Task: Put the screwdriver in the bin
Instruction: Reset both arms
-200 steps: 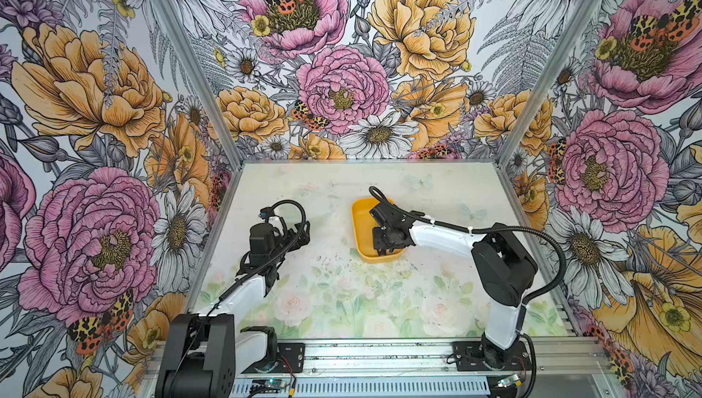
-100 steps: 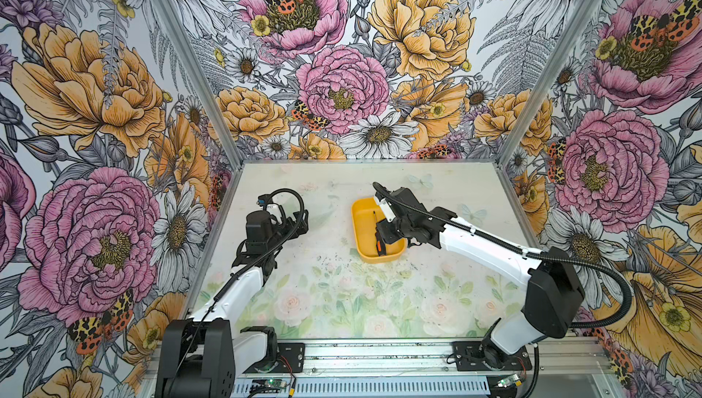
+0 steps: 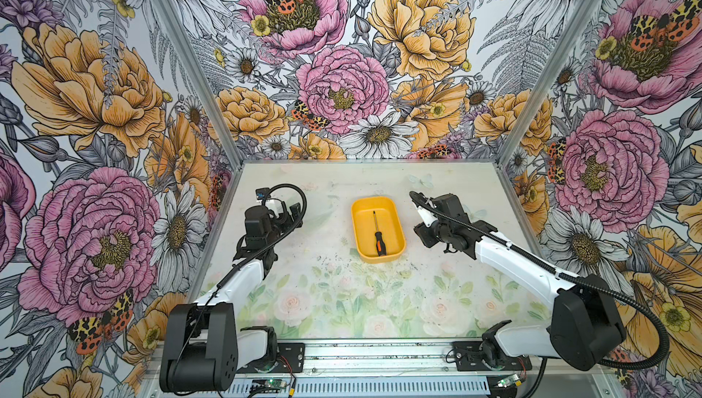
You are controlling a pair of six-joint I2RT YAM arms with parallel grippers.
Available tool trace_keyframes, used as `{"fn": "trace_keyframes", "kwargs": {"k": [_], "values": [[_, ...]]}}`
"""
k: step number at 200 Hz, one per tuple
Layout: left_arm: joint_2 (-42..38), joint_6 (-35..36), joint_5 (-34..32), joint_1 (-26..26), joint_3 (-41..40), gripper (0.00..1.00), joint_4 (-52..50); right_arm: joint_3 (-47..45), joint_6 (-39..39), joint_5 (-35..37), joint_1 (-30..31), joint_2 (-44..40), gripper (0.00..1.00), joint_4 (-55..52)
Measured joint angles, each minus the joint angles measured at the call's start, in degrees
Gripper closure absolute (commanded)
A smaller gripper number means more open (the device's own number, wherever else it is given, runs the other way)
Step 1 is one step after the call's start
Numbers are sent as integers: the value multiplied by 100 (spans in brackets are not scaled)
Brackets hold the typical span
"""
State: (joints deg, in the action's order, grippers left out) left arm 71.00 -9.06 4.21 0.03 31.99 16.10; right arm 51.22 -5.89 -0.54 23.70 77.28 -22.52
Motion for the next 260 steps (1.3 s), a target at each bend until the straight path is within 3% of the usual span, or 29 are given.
{"fn": "trace_keyframes", "kwargs": {"k": [68,181,260], "values": [[348,501,-337,68,-245,1,1123,-527,116,-407,-1497,-35,49,1047],[354,800,-378,74,-516,1,1711,-1558,376,-275,-1961,-225,49,2618],[953,859,-424,76,-903,1,2435,-2085,713,-251,-2334,-66,50,3871]]}}
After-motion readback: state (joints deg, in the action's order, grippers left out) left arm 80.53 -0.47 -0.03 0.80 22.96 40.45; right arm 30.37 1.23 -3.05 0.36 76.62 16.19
